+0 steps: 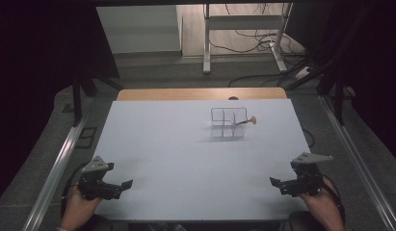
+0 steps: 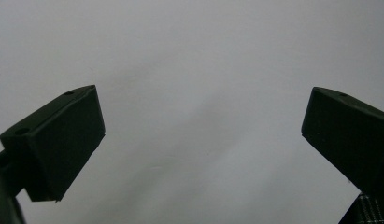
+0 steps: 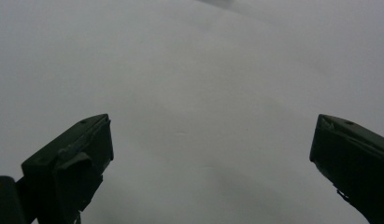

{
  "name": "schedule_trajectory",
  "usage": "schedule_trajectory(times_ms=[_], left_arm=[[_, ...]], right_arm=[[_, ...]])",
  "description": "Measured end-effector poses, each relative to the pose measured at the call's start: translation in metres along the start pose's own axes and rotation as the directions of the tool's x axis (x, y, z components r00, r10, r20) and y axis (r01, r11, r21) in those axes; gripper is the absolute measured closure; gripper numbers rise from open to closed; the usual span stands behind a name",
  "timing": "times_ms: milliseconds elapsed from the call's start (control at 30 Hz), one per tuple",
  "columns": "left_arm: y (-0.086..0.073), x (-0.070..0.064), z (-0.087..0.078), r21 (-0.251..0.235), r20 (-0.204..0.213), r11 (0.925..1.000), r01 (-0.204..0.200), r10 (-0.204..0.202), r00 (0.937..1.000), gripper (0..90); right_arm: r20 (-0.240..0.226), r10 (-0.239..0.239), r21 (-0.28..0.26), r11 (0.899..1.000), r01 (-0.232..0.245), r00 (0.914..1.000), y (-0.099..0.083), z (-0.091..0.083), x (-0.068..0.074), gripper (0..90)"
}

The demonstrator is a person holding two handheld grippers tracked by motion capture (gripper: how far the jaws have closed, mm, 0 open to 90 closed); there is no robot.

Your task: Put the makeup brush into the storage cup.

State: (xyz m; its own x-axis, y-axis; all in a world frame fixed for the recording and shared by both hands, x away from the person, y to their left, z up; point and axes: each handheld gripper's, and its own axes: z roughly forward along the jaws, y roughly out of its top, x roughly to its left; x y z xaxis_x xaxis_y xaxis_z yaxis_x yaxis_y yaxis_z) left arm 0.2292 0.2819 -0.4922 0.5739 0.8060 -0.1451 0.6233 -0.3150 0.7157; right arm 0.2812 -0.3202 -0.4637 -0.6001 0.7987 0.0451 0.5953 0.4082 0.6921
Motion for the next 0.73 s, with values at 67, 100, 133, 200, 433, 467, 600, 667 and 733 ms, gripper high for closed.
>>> schedule_trajectory(times_ms=[67, 100, 133, 200, 433, 467, 600, 667, 733], left_arm=[[0.0, 0.0001, 0.0001, 0.001, 0.0, 1.0, -0.003, 0.003, 1.0, 0.0], [0.0, 0.0001, 0.0001, 0.001, 0.0, 1.0, -0.003, 0.003, 1.0, 0.0], [0.0, 0.0, 0.0, 0.001, -0.001, 1.0, -0.001, 0.001, 1.0, 0.0], [-0.0001, 0.0001, 0.0001, 0.001, -0.001, 1.0, 0.0, 0.0, 1.0, 0.0], [-0.0003, 0.0001, 0.0003, 0.002, 0.0, 1.0, -0.001, 0.001, 1.0, 0.0], [-0.0003, 0.0001, 0.0003, 0.002, 0.0, 1.0, -0.001, 0.001, 1.0, 0.0], [-0.0003, 0.0002, 0.0002, 0.001, 0.0, 1.0, 0.0, 0.0, 1.0, 0.0], [0.0008, 0.0002, 0.0003, -0.001, -0.001, 1.0, -0.003, 0.003, 1.0, 0.0], [0.0009, 0.0002, 0.0007, -0.001, 0.0, 1.0, -0.004, 0.004, 1.0, 0.0]], right_arm=[[0.003, 0.003, -0.008, 1.0, -0.003, 1.0, -0.0008, -0.0019, -0.0008, 0.0], [0.003, 0.003, -0.008, 1.0, -0.003, 1.0, -0.0008, -0.0019, -0.0008, 0.0], [0.009, 0.004, -0.009, 1.0, -0.004, 1.0, -0.0018, -0.0033, -0.0012, 0.0], [0.01, 0.007, -0.013, 1.0, -0.007, 0.9999, -0.0027, -0.0046, -0.0018, 0.0], [0.013, 0.023, -0.018, 1.0, -0.023, 0.9996, -0.0053, -0.0079, -0.0043, 0.0], [0.013, 0.025, -0.018, 1.0, -0.025, 0.9996, -0.0058, -0.0081, -0.0049, 0.0], [0.013, 0.028, -0.015, 0.999, -0.028, 0.9995, -0.0064, -0.0086, -0.0051, 0.0], [0.016, 0.019, -0.01, 1.0, -0.019, 0.9997, -0.0064, -0.0081, -0.0054, 0.0], [0.014, 0.02, -0.01, 1.0, -0.02, 0.9997, -0.0065, -0.0077, -0.0055, 0.0]])
